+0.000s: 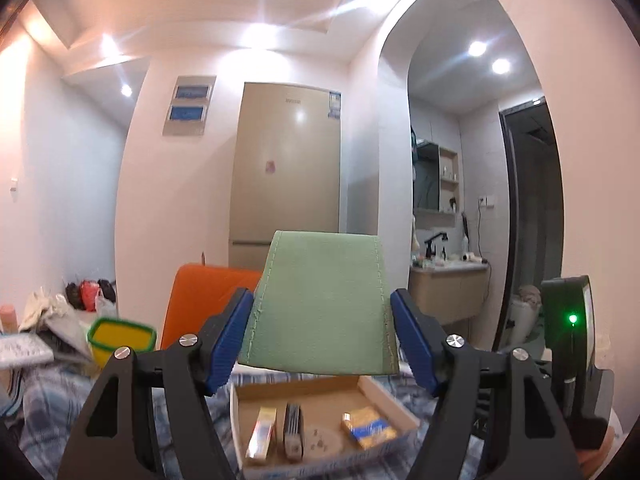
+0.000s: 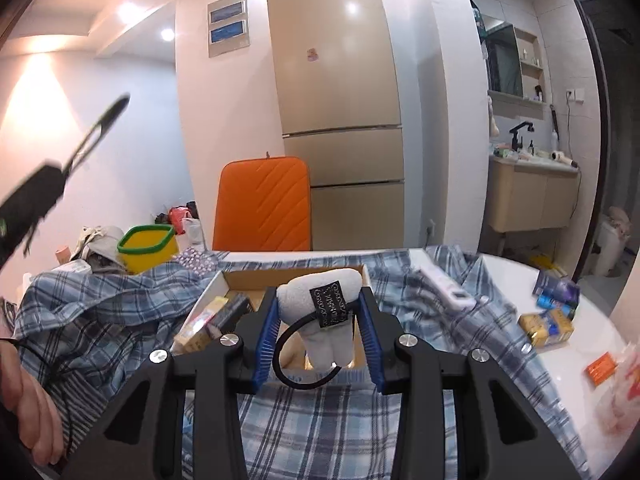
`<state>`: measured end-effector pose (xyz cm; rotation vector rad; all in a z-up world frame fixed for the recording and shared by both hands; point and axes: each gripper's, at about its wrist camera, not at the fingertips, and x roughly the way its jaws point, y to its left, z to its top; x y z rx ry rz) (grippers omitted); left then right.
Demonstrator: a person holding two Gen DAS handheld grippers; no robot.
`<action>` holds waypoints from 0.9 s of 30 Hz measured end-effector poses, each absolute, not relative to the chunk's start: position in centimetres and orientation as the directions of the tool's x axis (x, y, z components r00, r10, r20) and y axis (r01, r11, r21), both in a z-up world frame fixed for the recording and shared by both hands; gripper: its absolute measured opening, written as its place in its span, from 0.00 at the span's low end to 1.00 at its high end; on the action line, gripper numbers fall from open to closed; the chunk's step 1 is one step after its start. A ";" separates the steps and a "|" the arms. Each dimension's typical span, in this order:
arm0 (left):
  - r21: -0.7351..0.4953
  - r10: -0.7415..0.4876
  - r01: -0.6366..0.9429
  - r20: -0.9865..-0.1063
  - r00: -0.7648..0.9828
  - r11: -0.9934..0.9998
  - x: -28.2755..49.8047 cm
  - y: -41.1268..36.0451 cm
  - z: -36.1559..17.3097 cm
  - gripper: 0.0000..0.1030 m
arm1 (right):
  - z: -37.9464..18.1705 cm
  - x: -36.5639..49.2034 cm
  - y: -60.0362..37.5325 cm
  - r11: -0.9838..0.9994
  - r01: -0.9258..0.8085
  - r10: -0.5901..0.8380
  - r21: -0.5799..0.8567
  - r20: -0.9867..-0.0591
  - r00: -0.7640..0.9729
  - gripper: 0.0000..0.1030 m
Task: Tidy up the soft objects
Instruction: 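Lift the green card and plush and carry them over the box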
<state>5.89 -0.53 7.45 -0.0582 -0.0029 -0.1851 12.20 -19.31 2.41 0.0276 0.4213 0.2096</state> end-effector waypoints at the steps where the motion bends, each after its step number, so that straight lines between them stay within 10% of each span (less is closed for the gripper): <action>1: -0.059 -0.182 0.183 0.015 0.983 0.981 6.3 -0.7 7.8 0.67 | 2.9 12.3 -19.3 0.979 -0.192 0.202 0.067 -0.398 0.895 0.38; 12: -0.076 -0.122 0.122 -0.001 0.993 0.990 12.5 -0.3 8.0 0.67 | 8.4 20.0 -18.6 0.996 -0.086 0.085 0.013 -0.343 0.936 0.38; 27: -0.117 -0.081 0.068 -0.111 0.990 0.991 15.2 1.9 4.0 0.67 | -0.7 23.9 -15.9 0.983 -0.186 0.164 0.009 -0.514 0.842 0.38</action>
